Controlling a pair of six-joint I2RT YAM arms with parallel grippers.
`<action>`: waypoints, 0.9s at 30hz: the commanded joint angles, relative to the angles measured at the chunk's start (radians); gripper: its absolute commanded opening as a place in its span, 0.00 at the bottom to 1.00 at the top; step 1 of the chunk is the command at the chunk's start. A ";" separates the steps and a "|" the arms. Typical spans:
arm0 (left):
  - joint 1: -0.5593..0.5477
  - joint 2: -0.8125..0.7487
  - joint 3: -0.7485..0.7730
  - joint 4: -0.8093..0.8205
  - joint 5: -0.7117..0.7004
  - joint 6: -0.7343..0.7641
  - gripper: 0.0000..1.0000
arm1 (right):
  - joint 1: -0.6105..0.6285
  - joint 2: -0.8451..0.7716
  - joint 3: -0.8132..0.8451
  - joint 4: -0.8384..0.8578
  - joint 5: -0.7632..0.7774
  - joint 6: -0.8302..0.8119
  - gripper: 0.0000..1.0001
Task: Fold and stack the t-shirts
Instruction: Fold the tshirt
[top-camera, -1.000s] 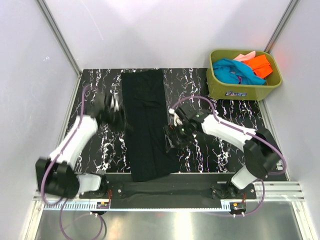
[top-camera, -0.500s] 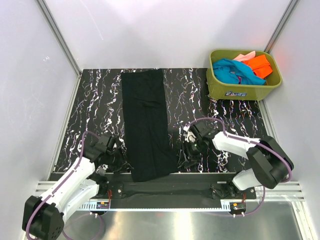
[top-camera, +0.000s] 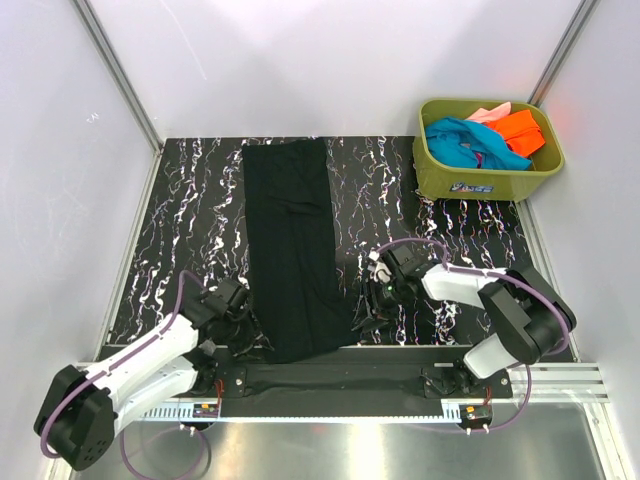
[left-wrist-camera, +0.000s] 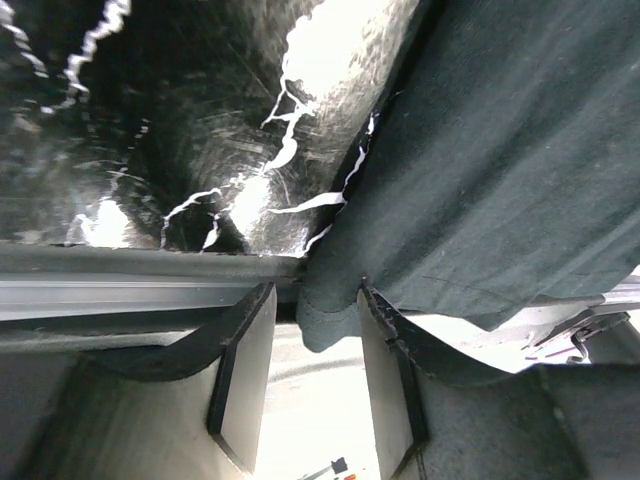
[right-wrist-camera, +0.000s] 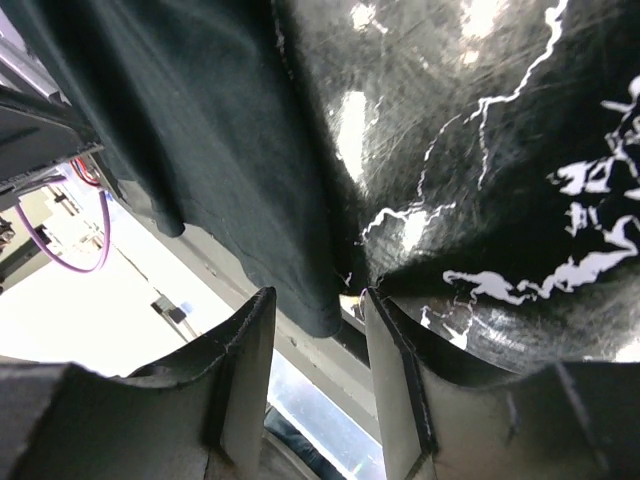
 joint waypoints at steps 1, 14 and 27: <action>-0.032 0.024 -0.023 0.073 -0.007 -0.073 0.44 | -0.006 0.015 0.007 0.057 -0.031 0.024 0.49; -0.063 -0.002 -0.051 0.125 -0.006 -0.109 0.30 | -0.005 0.067 -0.048 0.132 -0.086 0.053 0.47; -0.063 -0.083 -0.012 0.073 -0.030 -0.064 0.00 | -0.003 -0.013 -0.083 0.094 -0.126 0.071 0.09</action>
